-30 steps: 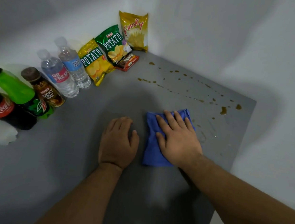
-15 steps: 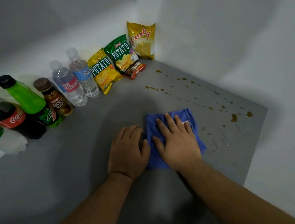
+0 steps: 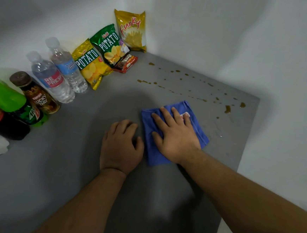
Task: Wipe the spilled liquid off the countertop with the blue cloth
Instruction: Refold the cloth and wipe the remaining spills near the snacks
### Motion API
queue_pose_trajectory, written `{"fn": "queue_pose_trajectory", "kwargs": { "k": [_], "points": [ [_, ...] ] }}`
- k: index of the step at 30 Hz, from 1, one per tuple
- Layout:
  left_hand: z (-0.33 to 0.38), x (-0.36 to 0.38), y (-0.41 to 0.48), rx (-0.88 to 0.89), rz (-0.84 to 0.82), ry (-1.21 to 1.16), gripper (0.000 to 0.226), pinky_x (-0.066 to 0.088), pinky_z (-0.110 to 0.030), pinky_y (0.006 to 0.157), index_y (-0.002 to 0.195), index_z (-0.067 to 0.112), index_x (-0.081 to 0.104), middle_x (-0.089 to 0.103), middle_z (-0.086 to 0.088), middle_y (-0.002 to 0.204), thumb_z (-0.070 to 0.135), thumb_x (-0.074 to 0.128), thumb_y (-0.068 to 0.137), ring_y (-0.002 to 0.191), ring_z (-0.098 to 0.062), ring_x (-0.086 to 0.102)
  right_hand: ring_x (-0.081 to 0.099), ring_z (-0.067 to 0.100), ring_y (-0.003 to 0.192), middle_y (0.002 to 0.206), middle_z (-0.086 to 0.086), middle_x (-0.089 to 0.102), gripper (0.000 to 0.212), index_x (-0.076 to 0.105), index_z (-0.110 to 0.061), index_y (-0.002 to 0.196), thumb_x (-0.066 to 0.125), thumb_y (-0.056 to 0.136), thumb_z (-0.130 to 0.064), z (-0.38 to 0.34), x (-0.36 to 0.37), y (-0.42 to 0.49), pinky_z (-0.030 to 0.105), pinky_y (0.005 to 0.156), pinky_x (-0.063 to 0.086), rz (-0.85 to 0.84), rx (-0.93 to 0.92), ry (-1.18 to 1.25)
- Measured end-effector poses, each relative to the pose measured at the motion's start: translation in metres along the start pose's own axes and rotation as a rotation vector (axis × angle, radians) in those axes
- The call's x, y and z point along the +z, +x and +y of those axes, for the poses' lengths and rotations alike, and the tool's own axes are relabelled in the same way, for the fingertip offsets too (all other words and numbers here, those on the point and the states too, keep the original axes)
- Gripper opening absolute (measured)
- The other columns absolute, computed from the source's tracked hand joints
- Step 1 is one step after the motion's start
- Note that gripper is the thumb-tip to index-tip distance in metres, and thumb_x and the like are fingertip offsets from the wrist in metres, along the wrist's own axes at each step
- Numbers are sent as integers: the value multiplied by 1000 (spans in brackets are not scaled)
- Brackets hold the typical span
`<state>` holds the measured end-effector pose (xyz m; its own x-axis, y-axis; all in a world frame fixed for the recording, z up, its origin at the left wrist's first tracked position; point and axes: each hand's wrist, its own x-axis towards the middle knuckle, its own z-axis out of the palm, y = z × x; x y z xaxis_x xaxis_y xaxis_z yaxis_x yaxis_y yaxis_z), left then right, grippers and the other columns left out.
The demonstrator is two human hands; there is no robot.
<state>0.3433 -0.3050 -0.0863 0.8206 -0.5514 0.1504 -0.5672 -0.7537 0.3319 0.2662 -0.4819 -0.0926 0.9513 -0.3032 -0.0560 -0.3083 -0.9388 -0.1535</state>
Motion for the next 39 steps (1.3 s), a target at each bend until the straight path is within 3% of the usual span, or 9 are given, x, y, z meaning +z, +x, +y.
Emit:
{"fn": "queue_pose_trajectory", "kwargs": {
  "k": [7, 16, 20, 27, 34, 39],
  "points": [
    [2, 0, -1, 23, 2, -16, 51, 46, -55, 109, 134, 16, 66, 56, -9, 152, 31, 53, 87, 141, -34, 46, -2, 36, 159, 174, -2, 4, 75, 11, -47, 162, 15, 95, -82, 49, 1, -72, 57, 127, 3, 3, 103, 7],
    [4, -1, -3, 47, 19, -22, 52, 43, -52, 114, 135, 12, 67, 59, -12, 149, 30, 52, 88, 139, -36, 50, -4, 37, 159, 174, 6, 2, 70, 11, -29, 165, 18, 101, -57, 37, -1, -29, 54, 128, -3, -4, 93, -9],
    [5, -1, -4, 52, 24, -23, 52, 42, -52, 115, 136, 12, 66, 58, -11, 150, 31, 52, 90, 140, -35, 49, -2, 32, 160, 174, 0, 7, 68, 16, -32, 164, 18, 103, -63, 44, 1, -81, 54, 128, 2, 12, -2, 16],
    [15, -7, -10, 127, -19, 32, 58, 38, -55, 118, 136, 11, 66, 59, -11, 149, 43, 44, 92, 137, -37, 52, 2, 33, 159, 173, -3, 11, 72, 14, -41, 163, 17, 99, -74, 91, -5, -104, 53, 128, 1, -1, 68, -12],
    [98, 18, -16, 160, -24, -130, 46, 40, -52, 117, 132, 9, 67, 59, -11, 149, 32, 54, 94, 138, -34, 51, -3, 34, 159, 174, 2, 6, 69, 15, -27, 164, 22, 102, -54, 95, -11, -61, 53, 128, -1, -6, 62, 10],
    [126, 39, -9, 118, -92, -130, 46, 34, -50, 121, 138, 11, 61, 54, -8, 154, 31, 54, 97, 144, -30, 45, 3, 26, 160, 173, -5, 12, 63, 22, -33, 163, 23, 104, -55, 112, -4, -103, 50, 129, 4, 18, -54, 44]
  ]
}}
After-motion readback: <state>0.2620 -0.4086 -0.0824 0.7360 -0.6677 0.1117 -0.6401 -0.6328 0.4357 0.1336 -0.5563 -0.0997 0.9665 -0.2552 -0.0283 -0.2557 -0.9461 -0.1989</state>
